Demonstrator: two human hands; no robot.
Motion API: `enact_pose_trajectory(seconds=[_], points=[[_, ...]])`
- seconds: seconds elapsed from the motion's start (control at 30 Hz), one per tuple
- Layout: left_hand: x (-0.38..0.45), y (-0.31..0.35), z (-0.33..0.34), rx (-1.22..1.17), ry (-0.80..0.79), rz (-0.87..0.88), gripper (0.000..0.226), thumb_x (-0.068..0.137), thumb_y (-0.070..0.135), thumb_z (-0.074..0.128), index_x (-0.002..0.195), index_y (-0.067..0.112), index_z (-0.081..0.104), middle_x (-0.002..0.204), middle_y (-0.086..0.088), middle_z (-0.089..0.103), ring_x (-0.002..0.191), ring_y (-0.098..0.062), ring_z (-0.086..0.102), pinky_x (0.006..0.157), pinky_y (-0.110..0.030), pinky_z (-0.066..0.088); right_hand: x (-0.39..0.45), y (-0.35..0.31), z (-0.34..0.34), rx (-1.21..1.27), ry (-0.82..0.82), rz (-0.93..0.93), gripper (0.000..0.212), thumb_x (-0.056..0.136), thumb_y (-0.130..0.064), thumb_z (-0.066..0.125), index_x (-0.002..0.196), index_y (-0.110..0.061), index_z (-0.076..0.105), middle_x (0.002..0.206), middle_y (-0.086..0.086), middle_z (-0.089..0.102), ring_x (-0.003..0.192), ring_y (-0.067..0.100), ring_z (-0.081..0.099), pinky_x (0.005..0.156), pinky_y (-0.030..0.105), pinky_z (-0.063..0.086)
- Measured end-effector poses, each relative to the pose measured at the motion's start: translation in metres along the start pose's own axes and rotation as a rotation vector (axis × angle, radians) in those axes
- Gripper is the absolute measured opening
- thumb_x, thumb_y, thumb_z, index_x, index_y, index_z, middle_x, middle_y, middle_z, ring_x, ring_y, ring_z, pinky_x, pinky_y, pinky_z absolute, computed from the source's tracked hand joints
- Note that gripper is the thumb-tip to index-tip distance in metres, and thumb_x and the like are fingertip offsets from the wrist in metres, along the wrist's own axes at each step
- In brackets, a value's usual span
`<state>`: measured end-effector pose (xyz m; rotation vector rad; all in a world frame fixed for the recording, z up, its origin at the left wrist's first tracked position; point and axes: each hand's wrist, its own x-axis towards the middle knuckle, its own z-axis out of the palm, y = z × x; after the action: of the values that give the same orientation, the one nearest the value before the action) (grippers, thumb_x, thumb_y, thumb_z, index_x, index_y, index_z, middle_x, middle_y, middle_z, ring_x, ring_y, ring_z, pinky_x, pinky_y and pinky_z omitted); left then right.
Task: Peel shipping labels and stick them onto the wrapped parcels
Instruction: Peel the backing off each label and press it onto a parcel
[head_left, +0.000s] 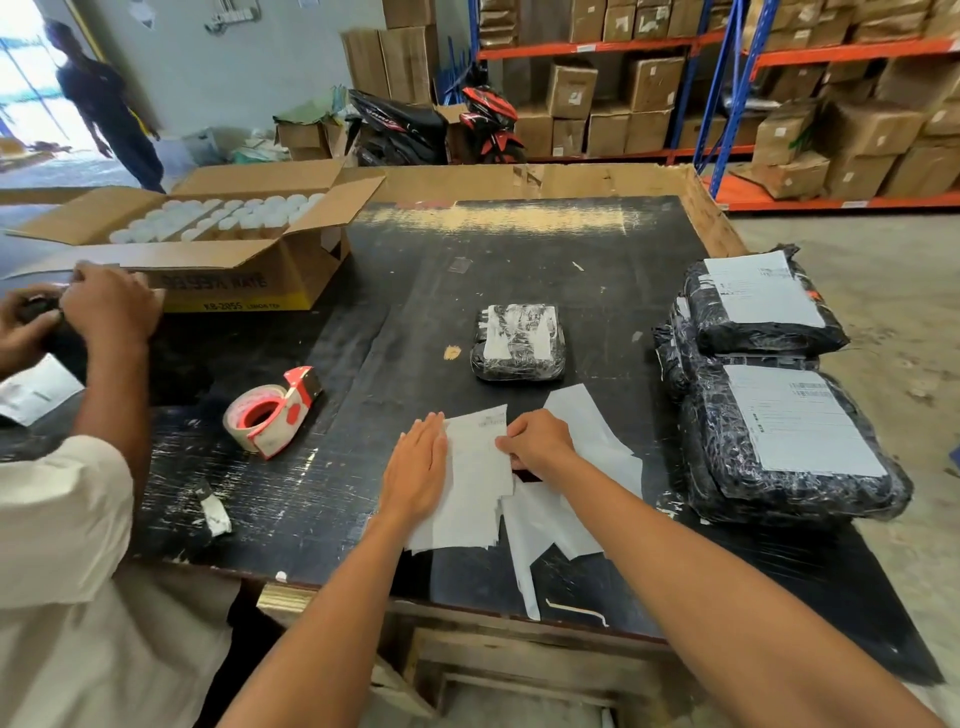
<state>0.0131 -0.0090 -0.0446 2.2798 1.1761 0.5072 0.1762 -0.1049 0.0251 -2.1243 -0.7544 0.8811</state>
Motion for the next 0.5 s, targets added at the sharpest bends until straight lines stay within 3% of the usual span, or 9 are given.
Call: enact_pose_trajectory(seconds=[0.1,0.2,0.23,0.33,0.43,0.5], points=[[0.002,-0.003,0.001,0.053,-0.002,0.020,0.049,0.110,0.032,0.027,0.157,0.018,0.033,0.163,0.002,0.032,0.153,-0.016,0.020,0.126,-0.034,0.009,0.004,-0.001,-0.009,0.042,0.024,-0.052,0.022,0.095,-0.015,0.064,0.076,-0.018,0.053,0.098,0.007,0.066,0.095,0.028,0.066,0.087,0.038,0.056],[0.003,-0.005,0.003,0.057,0.008,0.032,0.047,0.109,0.030,0.031,0.154,0.017,0.039,0.161,0.000,0.036,0.153,-0.018,0.022,0.125,-0.036,0.011,0.009,-0.001,-0.023,0.173,0.051,-0.083,0.010,0.095,-0.012,0.060,0.089,-0.016,0.053,0.097,0.005,0.060,0.088,0.024,0.056,0.074,0.036,0.046],[0.005,-0.005,0.003,0.061,0.005,0.037,0.046,0.109,0.028,0.033,0.152,0.017,0.042,0.160,-0.001,0.038,0.152,-0.019,0.024,0.125,-0.037,0.012,0.010,-0.001,-0.030,0.240,0.056,-0.094,0.007,0.095,-0.010,0.060,0.096,-0.015,0.056,0.102,0.005,0.063,0.091,0.026,0.060,0.077,0.038,0.049],[0.010,0.001,-0.001,0.149,-0.029,0.012,0.043,0.108,0.027,0.035,0.148,0.018,0.047,0.158,-0.001,0.042,0.151,-0.018,0.028,0.126,-0.041,0.010,0.012,0.002,-0.051,0.423,0.010,-0.148,0.027,0.093,-0.002,0.060,0.114,-0.020,0.059,0.112,0.008,0.070,0.106,0.029,0.068,0.090,0.044,0.056],[0.020,0.024,-0.008,0.291,0.069,0.041,0.042,0.107,0.035,0.032,0.136,0.019,0.059,0.148,0.001,0.053,0.145,-0.016,0.037,0.125,-0.044,0.001,0.011,0.009,-0.070,0.487,-0.034,-0.198,0.032,0.092,-0.001,0.060,0.110,-0.027,0.061,0.107,0.008,0.074,0.102,0.028,0.070,0.089,0.046,0.057],[0.022,0.055,-0.014,0.047,0.088,0.066,0.054,0.104,0.054,0.029,0.115,0.020,0.070,0.130,0.001,0.066,0.128,-0.017,0.055,0.119,-0.044,0.027,0.011,0.014,-0.078,0.490,-0.054,-0.225,0.031,0.093,-0.001,0.060,0.107,-0.029,0.061,0.105,0.005,0.075,0.098,0.025,0.072,0.086,0.045,0.059]])
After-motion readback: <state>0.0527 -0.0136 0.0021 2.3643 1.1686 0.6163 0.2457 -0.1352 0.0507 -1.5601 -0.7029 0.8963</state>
